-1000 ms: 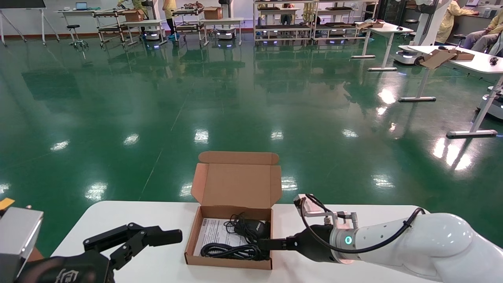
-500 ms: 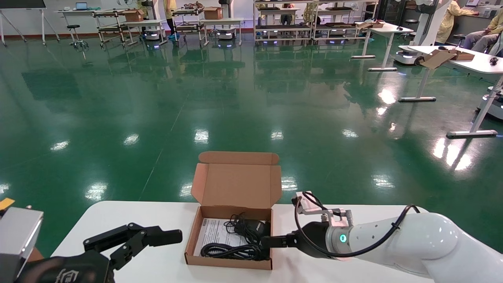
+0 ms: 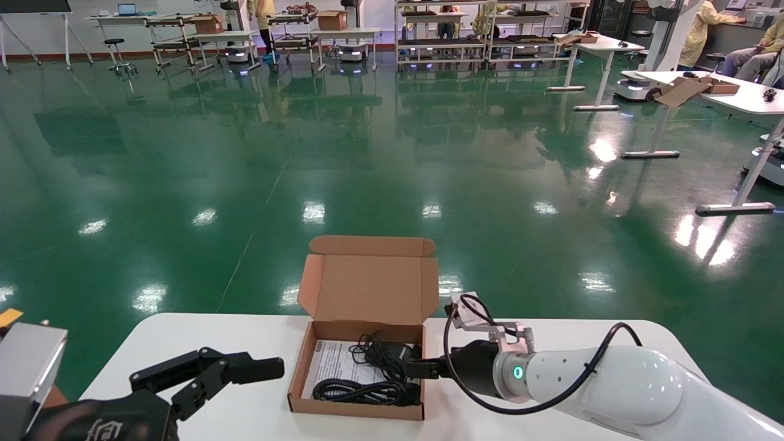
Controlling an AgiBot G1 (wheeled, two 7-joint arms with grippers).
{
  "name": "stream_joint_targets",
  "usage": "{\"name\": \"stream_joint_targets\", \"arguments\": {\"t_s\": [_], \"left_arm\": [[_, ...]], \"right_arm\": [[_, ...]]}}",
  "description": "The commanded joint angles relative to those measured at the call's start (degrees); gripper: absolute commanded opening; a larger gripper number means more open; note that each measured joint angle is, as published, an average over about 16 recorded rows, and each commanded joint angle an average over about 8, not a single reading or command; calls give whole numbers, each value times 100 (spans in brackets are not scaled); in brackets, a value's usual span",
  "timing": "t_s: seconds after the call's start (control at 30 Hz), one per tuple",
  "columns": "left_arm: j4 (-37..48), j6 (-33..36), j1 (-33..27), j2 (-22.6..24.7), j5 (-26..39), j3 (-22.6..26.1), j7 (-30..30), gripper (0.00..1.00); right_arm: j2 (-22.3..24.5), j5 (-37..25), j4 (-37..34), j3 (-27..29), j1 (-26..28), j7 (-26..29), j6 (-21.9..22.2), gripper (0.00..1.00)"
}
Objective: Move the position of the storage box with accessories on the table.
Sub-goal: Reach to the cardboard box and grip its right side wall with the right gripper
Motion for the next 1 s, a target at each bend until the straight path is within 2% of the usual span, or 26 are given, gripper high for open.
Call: {"name": "stream_joint_targets", "arguments": {"t_s": [0.03,0.27,0.33,0.4,0.57,0.6,0.67,1.0], "left_arm": [[0,0,0,0,0,0,0,100],[0,0,0,0,0,0,0,100],[0,0,0,0,0,0,0,100],[0,0,0,0,0,0,0,100],[0,0,0,0,0,0,0,100],[0,0,0,0,0,0,0,100],[0,0,0,0,0,0,0,100],[0,0,0,0,0,0,0,100]], "right_arm": [[-1,25,61,-102,-35,59,135,100],[1,135,173,-452,-91,271,321,100],[2,166,191,-544,-94,323,359,94],[4,196,203,-632,-94,369,396,78],[7,265,217,-830,-85,455,478,18],[7,280,219,-866,-83,469,493,10],[8,310,223,-934,-77,492,520,1],[10,493,255,-1216,-50,581,621,0]]}}
